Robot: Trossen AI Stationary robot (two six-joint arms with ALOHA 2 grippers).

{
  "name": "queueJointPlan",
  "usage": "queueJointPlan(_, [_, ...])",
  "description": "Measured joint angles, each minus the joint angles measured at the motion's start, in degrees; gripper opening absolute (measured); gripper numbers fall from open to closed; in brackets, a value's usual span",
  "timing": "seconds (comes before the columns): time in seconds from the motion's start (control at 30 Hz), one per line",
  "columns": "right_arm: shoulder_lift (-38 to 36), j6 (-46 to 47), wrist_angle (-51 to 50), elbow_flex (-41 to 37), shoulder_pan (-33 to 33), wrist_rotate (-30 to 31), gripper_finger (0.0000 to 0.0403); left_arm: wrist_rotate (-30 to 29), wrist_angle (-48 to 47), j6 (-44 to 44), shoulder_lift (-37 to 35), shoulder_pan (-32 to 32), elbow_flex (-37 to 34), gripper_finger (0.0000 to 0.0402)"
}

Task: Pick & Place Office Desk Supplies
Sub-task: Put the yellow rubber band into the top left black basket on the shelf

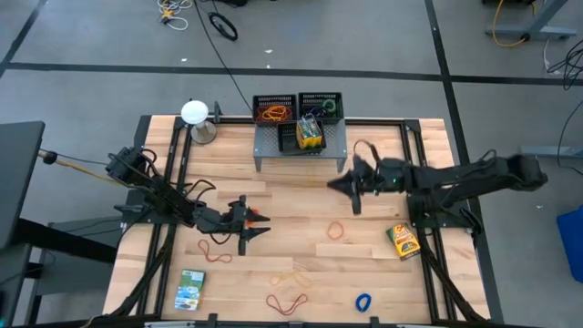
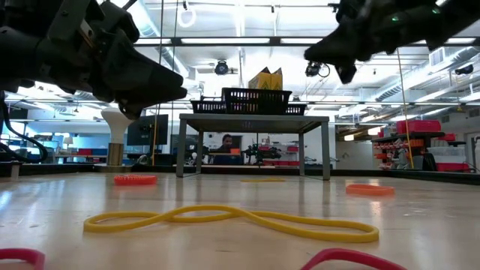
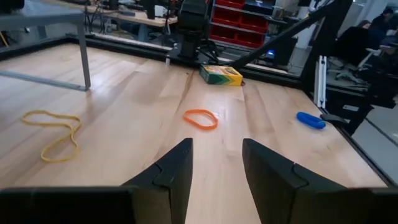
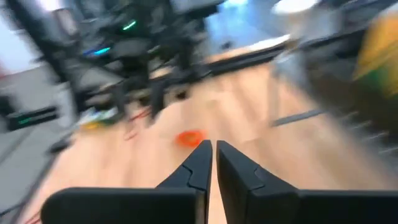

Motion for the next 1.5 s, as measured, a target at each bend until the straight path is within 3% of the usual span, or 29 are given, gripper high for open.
queueJointPlan(0.1, [0.4,2.7,0.0,-1.2,4.7,-0.5,0.0032,0.5,-0.4,-0.9,0.2,0.0,0.0,0.0145])
queueJointPlan(0.43, [4.6,4.5,-3.3,-1.2,26.8,26.1,0.0008,2.9,-9.4,-3.9,0.8,-0.1,2.5,0.0125])
queueJointPlan(0.63, [14.0,12.7,-2.4,-1.2,33.8,34.1,0.0012,7.9,-22.1,-3.4,0.9,-0.9,9.6,0.0115])
queueJointPlan(0.8, [23.7,14.5,5.6,-1.2,35.7,35.3,0.0010,8.1,-32.4,-3.2,0.9,-3.0,15.8,0.0104])
queueJointPlan(0.97, [29.6,9.7,14.8,-1.2,34.6,35.5,0.0009,8.7,-42.0,-4.7,1.0,-5.7,21.6,0.0100])
queueJointPlan(1.33, [31.0,5.5,15.5,-1.2,31.2,34.3,0.0009,7.7,-68.3,-13.2,13.8,-9.1,43.6,0.0103])
queueJointPlan(1.5, [31.0,3.5,16.0,-1.2,31.7,34.2,0.0009,7.4,-73.2,-18.2,18.9,-9.0,49.8,0.0131])
